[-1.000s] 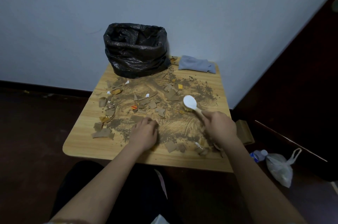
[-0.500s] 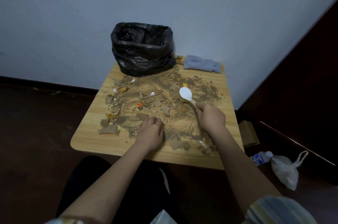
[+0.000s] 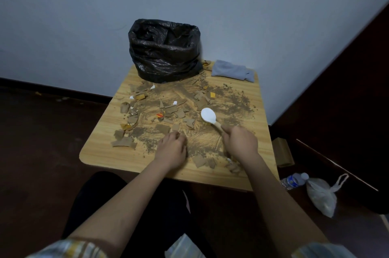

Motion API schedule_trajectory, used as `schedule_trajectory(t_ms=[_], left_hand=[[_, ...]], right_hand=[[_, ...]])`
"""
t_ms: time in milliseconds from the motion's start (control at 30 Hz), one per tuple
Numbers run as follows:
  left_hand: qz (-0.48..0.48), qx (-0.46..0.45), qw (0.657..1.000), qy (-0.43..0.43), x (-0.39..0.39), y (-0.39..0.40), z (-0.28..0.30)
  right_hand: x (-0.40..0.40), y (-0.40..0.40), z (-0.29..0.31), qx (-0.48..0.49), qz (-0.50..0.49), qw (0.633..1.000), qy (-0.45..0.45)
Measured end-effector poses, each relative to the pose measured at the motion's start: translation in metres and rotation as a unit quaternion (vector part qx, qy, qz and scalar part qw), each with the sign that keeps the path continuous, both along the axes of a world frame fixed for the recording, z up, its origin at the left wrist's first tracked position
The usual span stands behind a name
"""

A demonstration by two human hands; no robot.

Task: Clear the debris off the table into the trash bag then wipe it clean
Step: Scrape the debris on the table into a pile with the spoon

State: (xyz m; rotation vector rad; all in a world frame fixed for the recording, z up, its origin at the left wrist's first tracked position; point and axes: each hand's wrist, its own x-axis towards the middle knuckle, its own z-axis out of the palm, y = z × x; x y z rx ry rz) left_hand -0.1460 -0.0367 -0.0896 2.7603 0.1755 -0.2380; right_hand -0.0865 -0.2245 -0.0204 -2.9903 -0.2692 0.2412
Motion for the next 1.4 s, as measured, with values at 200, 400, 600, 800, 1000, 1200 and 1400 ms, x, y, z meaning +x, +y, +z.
schedule_trajectory(t_ms=[200,400,600,800,1000,1200,1400], left_hand=[[0.029,0.003,1.000,0.008,-0.003,0.009,0.005],[0.018,0.025,1.000,0.001,-0.007,0.006,0.003],[0.002,0.021,1.000,-0.009,-0.013,-0.006,0.000],[-0.002,0.015,1.000,-0.014,-0.016,-0.008,0.003],[0.009,0.009,1.000,-0.015,-0.018,-0.003,0.006],[-0.001,0.023,1.000,-0.017,-0.018,-0.007,0.007],[-0.018,0.021,0.999,-0.024,-0.019,-0.016,0.009]], right_hand=[[-0.002,-0.002,-0.005,0.095,-0.051,0.994,-0.022],[-0.019,-0.048,-0.006,0.108,-0.111,0.986,-0.057],[-0.026,-0.086,-0.007,0.052,-0.167,0.982,-0.065],[-0.020,-0.065,-0.010,0.031,-0.138,0.990,-0.029],[-0.016,-0.047,-0.005,0.113,-0.132,0.984,-0.026],[-0.029,-0.072,-0.004,0.115,-0.149,0.981,-0.046],[-0.046,-0.100,0.002,0.088,-0.176,0.979,-0.054]])
